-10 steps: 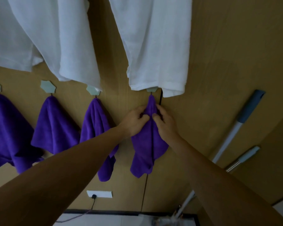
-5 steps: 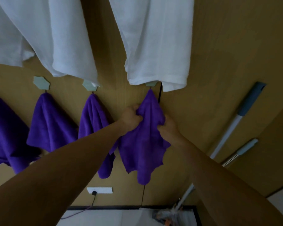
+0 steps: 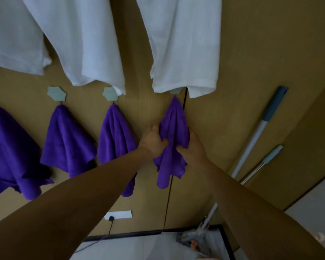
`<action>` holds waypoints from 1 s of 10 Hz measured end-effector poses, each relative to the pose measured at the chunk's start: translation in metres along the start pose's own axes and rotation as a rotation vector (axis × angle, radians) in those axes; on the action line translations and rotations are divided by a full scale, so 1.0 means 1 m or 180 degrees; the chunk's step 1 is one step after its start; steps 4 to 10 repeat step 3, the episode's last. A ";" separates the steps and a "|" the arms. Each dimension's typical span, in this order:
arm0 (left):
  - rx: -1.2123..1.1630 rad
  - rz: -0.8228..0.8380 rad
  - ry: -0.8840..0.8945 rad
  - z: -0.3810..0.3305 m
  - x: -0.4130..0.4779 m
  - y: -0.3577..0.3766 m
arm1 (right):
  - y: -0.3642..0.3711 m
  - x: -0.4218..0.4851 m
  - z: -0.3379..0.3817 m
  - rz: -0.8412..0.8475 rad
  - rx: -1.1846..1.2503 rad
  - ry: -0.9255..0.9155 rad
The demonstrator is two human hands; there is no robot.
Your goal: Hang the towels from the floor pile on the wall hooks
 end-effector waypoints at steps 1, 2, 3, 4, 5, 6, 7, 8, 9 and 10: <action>0.0433 0.0032 0.0228 -0.002 -0.018 -0.011 | -0.002 -0.022 0.011 -0.0035 -0.0174 -0.0134; 0.0739 -0.0014 0.0476 -0.002 -0.037 -0.022 | 0.000 -0.042 0.020 0.0041 -0.0169 -0.0241; 0.1217 0.0012 0.0435 0.002 -0.059 -0.032 | 0.005 -0.064 0.029 0.0196 -0.0679 0.0013; 0.1217 0.0012 0.0435 0.002 -0.059 -0.032 | 0.005 -0.064 0.029 0.0196 -0.0679 0.0013; 0.1217 0.0012 0.0435 0.002 -0.059 -0.032 | 0.005 -0.064 0.029 0.0196 -0.0679 0.0013; 0.1217 0.0012 0.0435 0.002 -0.059 -0.032 | 0.005 -0.064 0.029 0.0196 -0.0679 0.0013; 0.1217 0.0012 0.0435 0.002 -0.059 -0.032 | 0.005 -0.064 0.029 0.0196 -0.0679 0.0013; 0.1217 0.0012 0.0435 0.002 -0.059 -0.032 | 0.005 -0.064 0.029 0.0196 -0.0679 0.0013; 0.1217 0.0012 0.0435 0.002 -0.059 -0.032 | 0.005 -0.064 0.029 0.0196 -0.0679 0.0013; 0.1217 0.0012 0.0435 0.002 -0.059 -0.032 | 0.005 -0.064 0.029 0.0196 -0.0679 0.0013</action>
Point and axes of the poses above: each hand's wrist, its own x-axis towards the middle knuckle, its own y-axis out of the palm, z = x × y, the point moved 5 cm from there along x, towards the middle knuckle, and after that the axes turned 12 degrees about x, right-handed, at the moved point
